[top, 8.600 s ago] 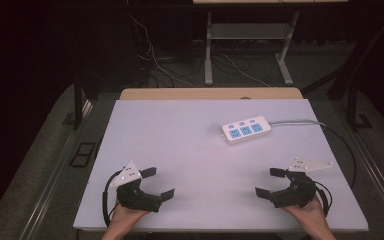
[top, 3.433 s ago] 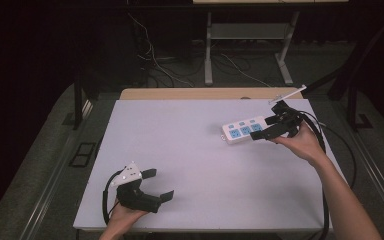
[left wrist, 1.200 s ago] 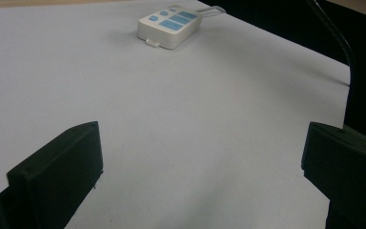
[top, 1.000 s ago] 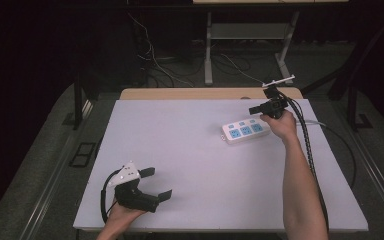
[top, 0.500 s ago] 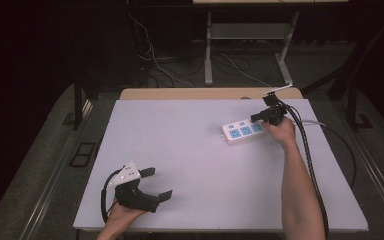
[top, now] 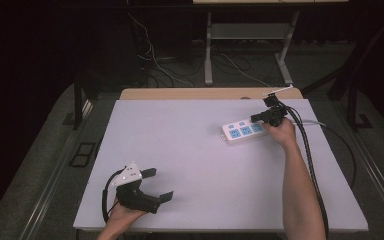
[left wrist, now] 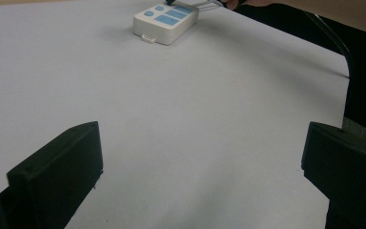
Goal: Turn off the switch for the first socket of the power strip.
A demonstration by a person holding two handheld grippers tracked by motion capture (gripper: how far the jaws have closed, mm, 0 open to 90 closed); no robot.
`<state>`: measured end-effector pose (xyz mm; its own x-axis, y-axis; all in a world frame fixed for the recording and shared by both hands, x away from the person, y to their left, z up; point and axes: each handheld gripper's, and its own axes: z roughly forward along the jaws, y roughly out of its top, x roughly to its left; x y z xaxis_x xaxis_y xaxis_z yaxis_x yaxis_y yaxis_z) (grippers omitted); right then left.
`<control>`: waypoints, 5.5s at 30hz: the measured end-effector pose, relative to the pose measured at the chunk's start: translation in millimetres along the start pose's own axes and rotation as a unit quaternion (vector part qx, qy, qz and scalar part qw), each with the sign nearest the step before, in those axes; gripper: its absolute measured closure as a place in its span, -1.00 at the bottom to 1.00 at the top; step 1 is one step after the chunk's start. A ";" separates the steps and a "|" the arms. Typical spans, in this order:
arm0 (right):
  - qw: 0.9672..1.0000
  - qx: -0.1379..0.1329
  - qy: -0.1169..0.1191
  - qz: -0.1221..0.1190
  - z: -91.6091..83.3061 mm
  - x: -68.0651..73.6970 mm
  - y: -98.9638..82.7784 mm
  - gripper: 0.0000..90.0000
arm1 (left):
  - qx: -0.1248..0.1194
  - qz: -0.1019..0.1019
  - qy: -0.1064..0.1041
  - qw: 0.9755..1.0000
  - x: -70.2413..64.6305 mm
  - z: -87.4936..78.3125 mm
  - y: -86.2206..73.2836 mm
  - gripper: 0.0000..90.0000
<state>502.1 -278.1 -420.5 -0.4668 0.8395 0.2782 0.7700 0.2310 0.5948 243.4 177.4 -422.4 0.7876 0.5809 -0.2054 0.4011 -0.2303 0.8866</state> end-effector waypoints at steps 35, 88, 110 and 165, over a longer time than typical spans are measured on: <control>1.000 -0.010 -0.004 -0.002 2.8 4.9 -4.0 1.00 | 0.000 0.001 0.004 1.000 1.1 -1.7 -0.1 -1.00; 0.999 -0.020 -0.022 -0.031 -91.0 29.5 -1.8 0.99 | -0.009 -0.002 0.004 1.000 -0.1 -1.2 0.6 -1.00; 0.996 -0.085 -0.003 -0.010 -133.1 54.8 -42.0 -0.78 | -0.013 -0.004 0.006 1.000 -0.7 -0.6 0.9 -1.00; 0.986 -0.114 0.106 -0.062 -127.9 104.7 -193.6 -0.99 | -0.006 -0.003 0.008 1.000 -2.0 1.5 0.3 -1.00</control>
<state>248.5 -297.8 -410.1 -0.6493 0.6854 0.3297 0.5954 0.1882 0.7811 242.6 175.0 -422.3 0.7777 0.5944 -0.2043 0.3998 -0.2170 0.8906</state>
